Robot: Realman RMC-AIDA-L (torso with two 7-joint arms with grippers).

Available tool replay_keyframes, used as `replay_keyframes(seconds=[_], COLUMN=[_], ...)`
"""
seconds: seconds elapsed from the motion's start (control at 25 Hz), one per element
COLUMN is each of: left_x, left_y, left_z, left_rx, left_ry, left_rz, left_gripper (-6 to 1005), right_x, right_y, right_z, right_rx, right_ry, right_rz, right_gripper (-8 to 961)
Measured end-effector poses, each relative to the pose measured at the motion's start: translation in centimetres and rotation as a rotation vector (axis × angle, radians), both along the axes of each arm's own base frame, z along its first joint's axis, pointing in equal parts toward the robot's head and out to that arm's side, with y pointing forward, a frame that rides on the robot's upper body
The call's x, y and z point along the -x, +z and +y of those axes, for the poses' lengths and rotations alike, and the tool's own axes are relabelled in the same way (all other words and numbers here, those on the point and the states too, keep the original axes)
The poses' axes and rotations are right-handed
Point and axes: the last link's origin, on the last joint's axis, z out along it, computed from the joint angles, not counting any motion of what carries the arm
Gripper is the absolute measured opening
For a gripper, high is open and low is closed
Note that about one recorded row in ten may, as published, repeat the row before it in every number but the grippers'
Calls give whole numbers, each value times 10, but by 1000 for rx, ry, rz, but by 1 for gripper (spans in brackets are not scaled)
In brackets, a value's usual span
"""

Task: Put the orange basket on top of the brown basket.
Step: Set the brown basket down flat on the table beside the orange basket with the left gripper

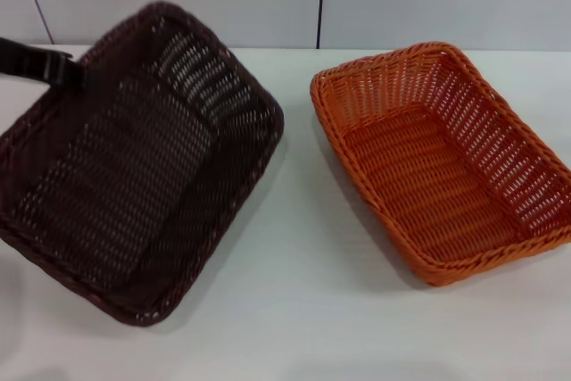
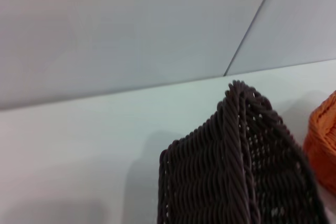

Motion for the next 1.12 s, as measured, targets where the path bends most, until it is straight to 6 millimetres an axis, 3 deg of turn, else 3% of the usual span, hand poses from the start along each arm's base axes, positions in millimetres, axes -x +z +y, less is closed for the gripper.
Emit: replay_keyframes(seconds=[0.16, 0.32, 0.36, 0.4, 0.56, 0.6, 0.68, 0.8, 0.84, 0.88, 0.92, 1.12], left_x=[-5, -5, -8, -20, -23, -25, -29, -29, -29, -30, -32, -40], left_y=[15, 15, 19, 17, 13, 8, -22, -22, -32, -63, -76, -98], left_z=[-2, -2, -3, -6, -5, -3, 8, 8, 12, 24, 27, 33], left_rx=[15, 15, 49, 196, 235, 278, 383, 383, 400, 445, 456, 468], left_ry=[-63, -63, -100, -221, -245, -265, -296, -296, -302, -306, -303, -310], left_rz=[17, 17, 18, 6, 1, -5, -40, -40, -50, -56, -59, -77], left_gripper=[215, 216, 216, 217, 217, 218, 218, 219, 219, 219, 219, 220], right_x=[0, -1, -2, -2, -3, -3, -5, -5, -6, -6, -6, -6], right_y=[-1, -1, -1, -1, -2, -2, -4, -4, -5, -5, -5, -7], right_z=[0, -1, -2, -2, -4, -4, -6, -7, -7, -8, -8, -8], right_rx=[1, 1, 1, 1, 3, 3, 5, 6, 6, 7, 8, 15], right_ry=[-1, -4, -6, -6, -10, -10, -14, -17, -18, -19, -20, -18], right_rz=[2, 2, 2, 2, 4, 4, 7, 9, 9, 10, 10, 10], right_gripper=[658, 658, 658, 658, 658, 658, 657, 657, 657, 657, 657, 657])
